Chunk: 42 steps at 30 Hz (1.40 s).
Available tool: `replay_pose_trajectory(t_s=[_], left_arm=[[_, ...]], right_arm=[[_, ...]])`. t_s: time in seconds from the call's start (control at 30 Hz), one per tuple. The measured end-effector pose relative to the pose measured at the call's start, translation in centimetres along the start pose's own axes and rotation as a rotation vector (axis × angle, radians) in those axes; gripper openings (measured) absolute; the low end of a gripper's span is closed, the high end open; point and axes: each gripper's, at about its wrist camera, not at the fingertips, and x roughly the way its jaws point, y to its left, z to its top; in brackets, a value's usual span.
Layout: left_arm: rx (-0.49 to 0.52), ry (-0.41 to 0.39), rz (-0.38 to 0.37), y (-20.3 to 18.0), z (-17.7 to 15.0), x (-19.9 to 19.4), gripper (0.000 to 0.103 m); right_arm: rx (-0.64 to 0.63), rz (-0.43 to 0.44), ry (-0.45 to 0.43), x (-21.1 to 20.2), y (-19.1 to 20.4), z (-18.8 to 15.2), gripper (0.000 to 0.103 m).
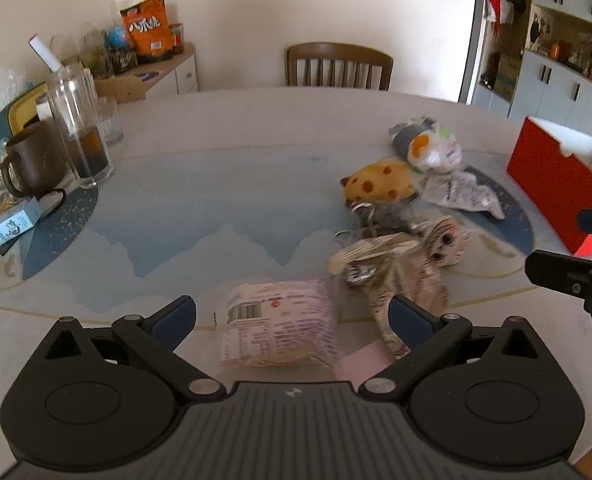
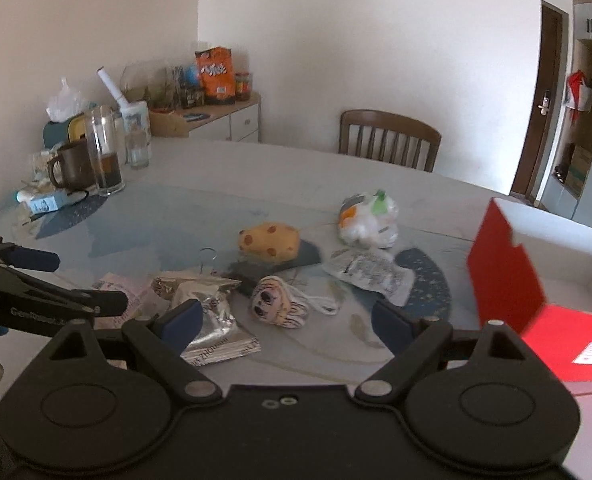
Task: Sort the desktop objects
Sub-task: 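Grasp the pink-and-white bread bag with left tool while right grasps silver foil bag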
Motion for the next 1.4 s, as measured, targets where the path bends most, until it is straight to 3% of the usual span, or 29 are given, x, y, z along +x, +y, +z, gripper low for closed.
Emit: replay_pose_trajectory(t_s=[0.6,0.67,0.73,0.8,0.9,1.1,1.4], left_arm=[[-0.023,0.144,-0.087,3.7,-0.9,5.5,0.099],[-0.032,0.153,-0.111,4.2,-0.9,5.7,0.096],[-0.016,0.148,-0.117,4.2,-0.8,5.8,0.091],[-0.008,0.145,-0.129,4.4,-0.7,5.9,0.091],[-0.011,0.144,-0.158,4.9,-0.5,5.8,0.086],[0.022,0.133,-0.183,5.1,-0.1,5.3,0.078],[0.044,0.090,-0.203,5.5,0.9,3.6,0.076]], right_arm=[[-0.035,0.047,0.134,7.6,4.6,0.5,0.086],[-0.030,0.046,0.156,8.2,4.8,0.6,0.082],[-0.021,0.066,0.174,8.8,4.9,0.7,0.064],[-0.019,0.072,0.193,9.4,5.3,0.8,0.057],[-0.006,0.066,0.204,9.7,5.4,0.9,0.055],[-0.009,0.069,0.222,9.5,5.6,1.5,0.042],[0.001,0.040,0.211,8.1,5.2,2.2,0.040]])
